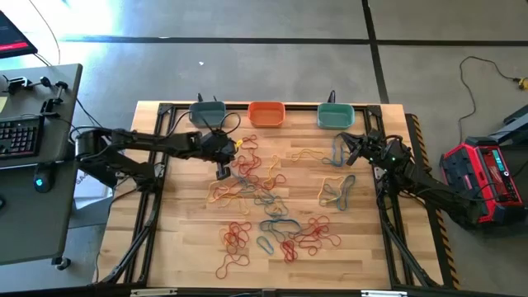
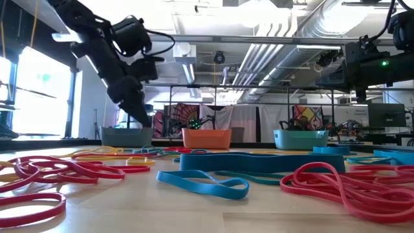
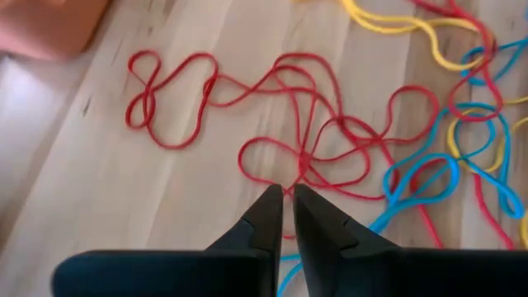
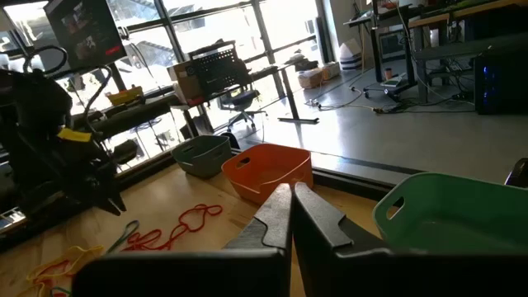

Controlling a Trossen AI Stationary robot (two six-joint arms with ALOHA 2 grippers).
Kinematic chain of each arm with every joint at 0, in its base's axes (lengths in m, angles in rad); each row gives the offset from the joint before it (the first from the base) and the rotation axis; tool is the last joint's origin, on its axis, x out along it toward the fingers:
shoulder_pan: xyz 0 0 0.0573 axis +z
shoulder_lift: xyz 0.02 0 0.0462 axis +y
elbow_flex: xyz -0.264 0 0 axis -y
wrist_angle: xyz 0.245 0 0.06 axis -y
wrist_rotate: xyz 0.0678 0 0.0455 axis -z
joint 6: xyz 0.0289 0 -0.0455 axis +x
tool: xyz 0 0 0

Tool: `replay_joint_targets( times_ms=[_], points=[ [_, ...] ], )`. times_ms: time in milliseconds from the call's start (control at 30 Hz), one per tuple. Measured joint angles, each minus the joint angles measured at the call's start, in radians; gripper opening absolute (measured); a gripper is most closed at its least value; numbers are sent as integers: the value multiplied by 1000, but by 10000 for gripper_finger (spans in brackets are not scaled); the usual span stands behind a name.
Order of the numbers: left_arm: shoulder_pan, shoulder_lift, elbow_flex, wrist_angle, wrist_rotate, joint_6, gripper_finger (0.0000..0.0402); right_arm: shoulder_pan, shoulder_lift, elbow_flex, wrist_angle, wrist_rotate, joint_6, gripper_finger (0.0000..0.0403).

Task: Sort rubber bands into baskets
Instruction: Put the red rubber band into the blue bin

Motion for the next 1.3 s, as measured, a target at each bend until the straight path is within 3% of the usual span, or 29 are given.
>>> replay_joint_targets(
  times_ms=[333, 767, 1300],
  points=[
    [51, 48, 4, -11, 0, 23, 76, 0, 0, 0, 0, 0, 0, 0],
    [58, 253, 126, -95, 4, 42, 78, 0, 0, 0, 0, 0, 0, 0],
    [56, 275, 162, -176, 51, 52, 78, 0, 0, 0, 0, 0, 0, 0]
  ],
)
